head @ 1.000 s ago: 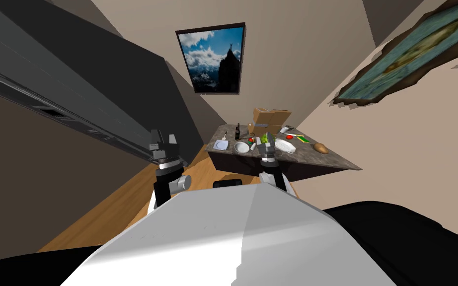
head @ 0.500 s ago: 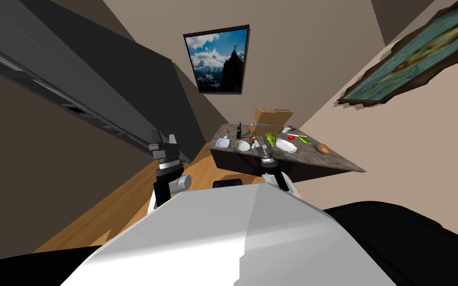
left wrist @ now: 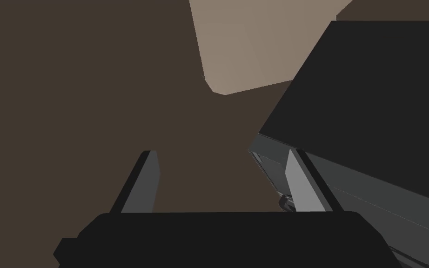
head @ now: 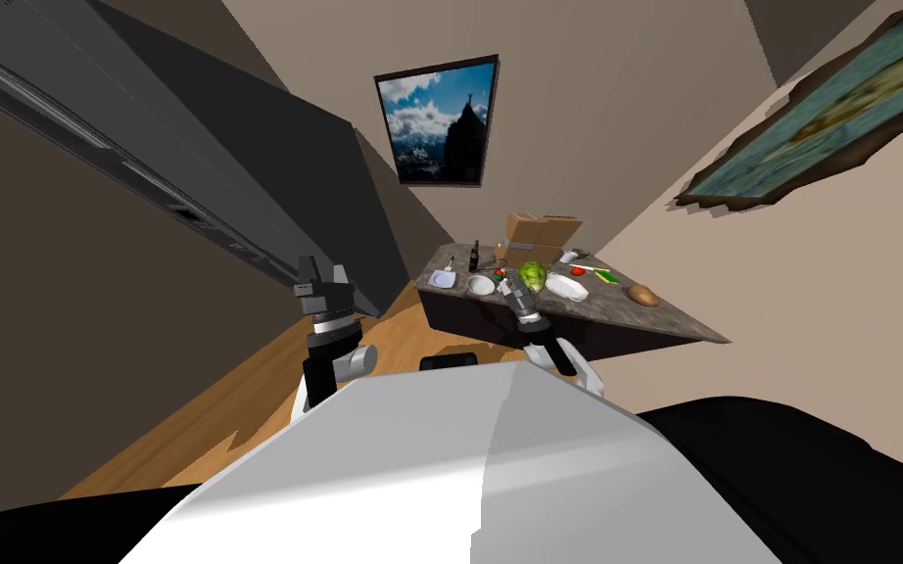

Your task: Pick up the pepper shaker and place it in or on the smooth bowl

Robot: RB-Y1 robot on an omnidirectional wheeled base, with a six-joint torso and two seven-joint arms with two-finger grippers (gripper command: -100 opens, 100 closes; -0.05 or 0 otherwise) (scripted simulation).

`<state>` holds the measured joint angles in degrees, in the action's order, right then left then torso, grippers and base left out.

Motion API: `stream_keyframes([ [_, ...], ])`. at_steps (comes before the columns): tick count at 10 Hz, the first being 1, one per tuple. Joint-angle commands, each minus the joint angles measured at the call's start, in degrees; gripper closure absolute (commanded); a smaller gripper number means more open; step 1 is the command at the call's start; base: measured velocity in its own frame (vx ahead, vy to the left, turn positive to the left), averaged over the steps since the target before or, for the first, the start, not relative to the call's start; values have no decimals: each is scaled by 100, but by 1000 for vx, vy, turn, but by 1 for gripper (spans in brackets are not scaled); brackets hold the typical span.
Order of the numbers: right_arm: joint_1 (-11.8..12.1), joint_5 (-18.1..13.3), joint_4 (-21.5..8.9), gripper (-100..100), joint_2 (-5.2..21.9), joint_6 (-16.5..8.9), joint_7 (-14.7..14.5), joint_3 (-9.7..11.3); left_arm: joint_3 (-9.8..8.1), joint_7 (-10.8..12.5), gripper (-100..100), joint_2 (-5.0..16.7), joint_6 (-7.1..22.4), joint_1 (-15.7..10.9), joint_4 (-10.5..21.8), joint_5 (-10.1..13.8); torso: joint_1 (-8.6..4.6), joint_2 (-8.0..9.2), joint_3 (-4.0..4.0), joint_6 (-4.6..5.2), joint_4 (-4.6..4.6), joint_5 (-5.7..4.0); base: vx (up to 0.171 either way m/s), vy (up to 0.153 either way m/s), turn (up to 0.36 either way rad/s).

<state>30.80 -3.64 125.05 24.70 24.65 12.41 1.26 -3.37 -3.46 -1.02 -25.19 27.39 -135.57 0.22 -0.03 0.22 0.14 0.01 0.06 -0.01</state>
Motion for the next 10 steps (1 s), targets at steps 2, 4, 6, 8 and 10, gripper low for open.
stream_keyframes([
  [2, 24, -44, -152, -100, 453, -17, 85, -17, 0, 0, 0, 0, 0, 0, 0, 0, 0, 1, 0, -2, 0, 0, -56, 2, 78],
  [4, 44, -86, -302, -100, 810, -28, 151, -22, 0, 0, 0, 0, 0, 0, 0, 0, -3, 0, -1, -2, 0, -1, -62, 2, 81],
  [6, 67, -129, -456, -100, 1180, -38, 214, -23, 0, 0, 0, 0, 0, 0, 0, 0, -2, -1, -1, -2, 0, -1, -52, 3, 82],
  [8, 94, -172, -615, -100, 1534, -49, 272, -17, 0, 0, 0, 0, 0, 0, 0, 0, 0, -5, -3, -1, -1, 0, -45, 5, 70],
  [10, 123, -215, -778, -100, 1886, -59, 324, -6, 0, 0, 0, 0, 0, 1, 0, 0, 3, -21, -12, -1, -4, 0, 4, 21, 61],
])
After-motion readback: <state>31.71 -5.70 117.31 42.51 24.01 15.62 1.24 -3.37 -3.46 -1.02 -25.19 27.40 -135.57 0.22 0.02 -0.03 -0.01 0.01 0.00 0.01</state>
